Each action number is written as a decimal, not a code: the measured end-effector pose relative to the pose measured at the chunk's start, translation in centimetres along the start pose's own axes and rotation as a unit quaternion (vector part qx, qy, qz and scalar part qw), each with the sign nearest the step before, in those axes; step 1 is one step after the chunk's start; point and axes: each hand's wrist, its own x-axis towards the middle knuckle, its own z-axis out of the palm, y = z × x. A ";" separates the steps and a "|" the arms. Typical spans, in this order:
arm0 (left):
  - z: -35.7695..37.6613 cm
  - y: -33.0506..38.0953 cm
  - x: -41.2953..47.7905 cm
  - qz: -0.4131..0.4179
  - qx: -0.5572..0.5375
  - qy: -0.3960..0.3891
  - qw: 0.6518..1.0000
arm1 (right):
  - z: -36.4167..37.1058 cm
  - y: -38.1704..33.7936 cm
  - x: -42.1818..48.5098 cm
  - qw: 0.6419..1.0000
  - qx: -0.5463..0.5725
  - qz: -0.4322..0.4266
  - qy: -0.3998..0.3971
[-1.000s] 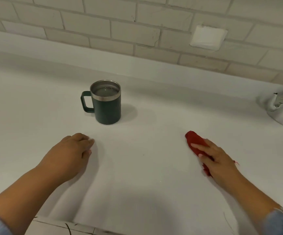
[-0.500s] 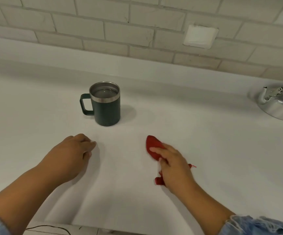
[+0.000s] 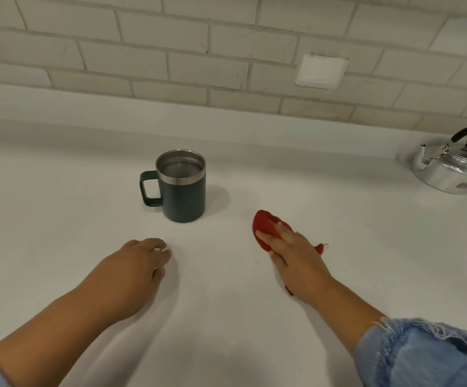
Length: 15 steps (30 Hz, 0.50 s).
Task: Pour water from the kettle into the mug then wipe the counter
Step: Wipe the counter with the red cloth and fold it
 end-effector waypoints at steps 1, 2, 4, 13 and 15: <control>0.0 0.0 -0.1 0.004 0.001 -0.008 1.000 | 0.1 -0.8 -0.7 1.000 0.022 -0.015 -0.011; 0.0 -0.1 -0.1 0.009 0.002 -0.014 1.000 | 0.2 -1.7 -1.4 0.998 0.047 -0.028 -0.023; -0.1 -0.3 -0.1 0.021 0.003 -0.022 1.000 | 0.2 -3.2 -2.6 0.991 0.118 -0.028 -0.058; 0.1 -1.6 -0.4 0.056 -0.008 -0.025 0.998 | -6.1 -1.5 -5.8 0.866 0.457 0.188 0.080; 0.2 -1.6 -0.3 0.056 -0.008 -0.024 0.998 | -4.7 -1.3 -7.1 0.872 0.433 0.219 0.069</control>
